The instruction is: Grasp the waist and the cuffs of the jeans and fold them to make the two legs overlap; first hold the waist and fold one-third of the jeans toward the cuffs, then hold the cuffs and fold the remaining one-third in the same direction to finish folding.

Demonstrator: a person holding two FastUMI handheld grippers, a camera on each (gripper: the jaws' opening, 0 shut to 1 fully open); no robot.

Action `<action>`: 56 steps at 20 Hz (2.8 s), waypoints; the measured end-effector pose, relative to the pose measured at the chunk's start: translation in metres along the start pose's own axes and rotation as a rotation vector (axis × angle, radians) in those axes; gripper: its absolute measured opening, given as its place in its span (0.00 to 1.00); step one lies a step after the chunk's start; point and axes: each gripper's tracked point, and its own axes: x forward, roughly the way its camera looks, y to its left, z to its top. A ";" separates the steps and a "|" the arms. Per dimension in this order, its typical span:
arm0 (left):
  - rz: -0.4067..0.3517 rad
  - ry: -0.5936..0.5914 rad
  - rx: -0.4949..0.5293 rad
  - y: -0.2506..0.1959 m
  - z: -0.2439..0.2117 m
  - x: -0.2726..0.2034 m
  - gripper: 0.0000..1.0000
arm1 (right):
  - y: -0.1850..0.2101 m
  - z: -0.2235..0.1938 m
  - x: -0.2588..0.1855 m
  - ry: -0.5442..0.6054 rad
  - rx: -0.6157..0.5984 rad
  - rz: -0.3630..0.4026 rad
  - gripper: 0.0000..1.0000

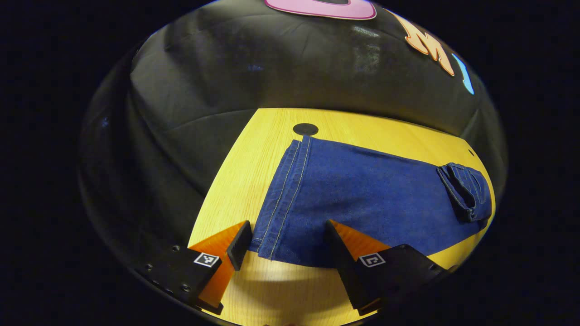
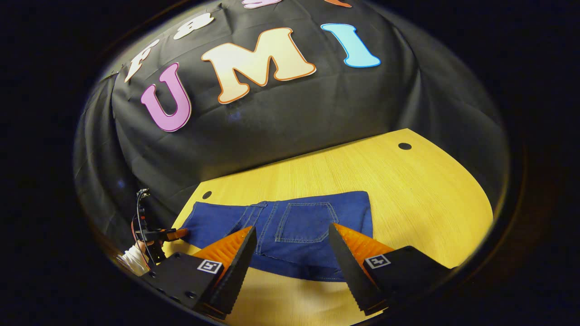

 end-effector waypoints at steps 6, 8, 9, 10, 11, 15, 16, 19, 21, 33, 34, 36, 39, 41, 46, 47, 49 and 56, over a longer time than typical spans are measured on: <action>-0.010 -0.009 -0.007 0.006 -0.004 -0.004 0.94 | -0.002 -0.008 -0.013 -0.006 0.045 -0.007 0.98; -0.031 -0.030 -0.025 0.005 -0.001 -0.005 0.91 | -0.004 -0.015 -0.018 0.003 0.036 -0.013 0.98; -0.033 -0.035 -0.032 0.002 0.001 -0.003 0.74 | -0.005 -0.018 -0.021 0.013 0.030 -0.018 0.98; -0.052 -0.039 -0.042 -0.004 0.000 -0.003 0.57 | -0.007 -0.019 -0.025 0.020 0.025 -0.028 0.98; -0.064 -0.039 -0.055 -0.009 -0.001 -0.005 0.40 | -0.010 -0.018 -0.029 0.020 0.025 -0.035 0.98; -0.037 -0.024 -0.056 -0.012 -0.001 -0.005 0.01 | -0.027 -0.011 -0.048 -0.006 0.038 -0.063 0.98; -0.027 -0.028 -0.062 -0.013 0.000 -0.006 0.00 | -0.031 -0.008 -0.052 -0.012 0.043 -0.070 0.98; 0.002 -0.035 -0.094 -0.013 0.004 -0.009 0.00 | -0.046 -0.002 -0.063 -0.040 0.062 -0.083 0.98; 0.025 -0.028 -0.099 -0.014 0.008 -0.012 0.00 | -0.059 -0.002 -0.071 -0.050 0.067 -0.092 0.98; 0.019 -0.175 -0.056 -0.128 0.091 -0.105 0.00 | -0.136 0.012 -0.078 -0.014 0.024 -0.008 0.98; 0.013 -0.192 -0.045 -0.147 0.097 -0.114 0.00 | -0.143 0.013 -0.078 -0.007 0.016 0.008 0.98; 0.014 -0.216 -0.026 -0.180 0.108 -0.132 0.00 | -0.153 0.021 -0.075 -0.006 0.020 0.042 0.98; -0.005 -0.252 0.009 -0.229 0.115 -0.151 0.00 | -0.167 0.031 -0.068 -0.010 0.014 0.082 0.98; -0.033 -0.265 0.024 -0.267 0.122 -0.161 0.00 | -0.176 0.037 -0.064 -0.014 0.005 0.102 0.98; -0.123 -0.288 0.116 -0.361 0.124 -0.172 0.00 | -0.200 0.035 -0.058 0.000 -0.009 0.126 0.98; -0.141 -0.281 0.137 -0.379 0.120 -0.171 0.00 | -0.204 0.034 -0.058 0.002 -0.003 0.128 0.98; -0.168 -0.270 0.188 -0.413 0.108 -0.169 0.00 | -0.213 0.032 -0.057 0.009 0.009 0.127 0.98; -0.213 -0.136 0.377 -0.499 0.016 -0.144 0.00 | -0.229 0.019 -0.055 0.042 0.021 0.135 0.98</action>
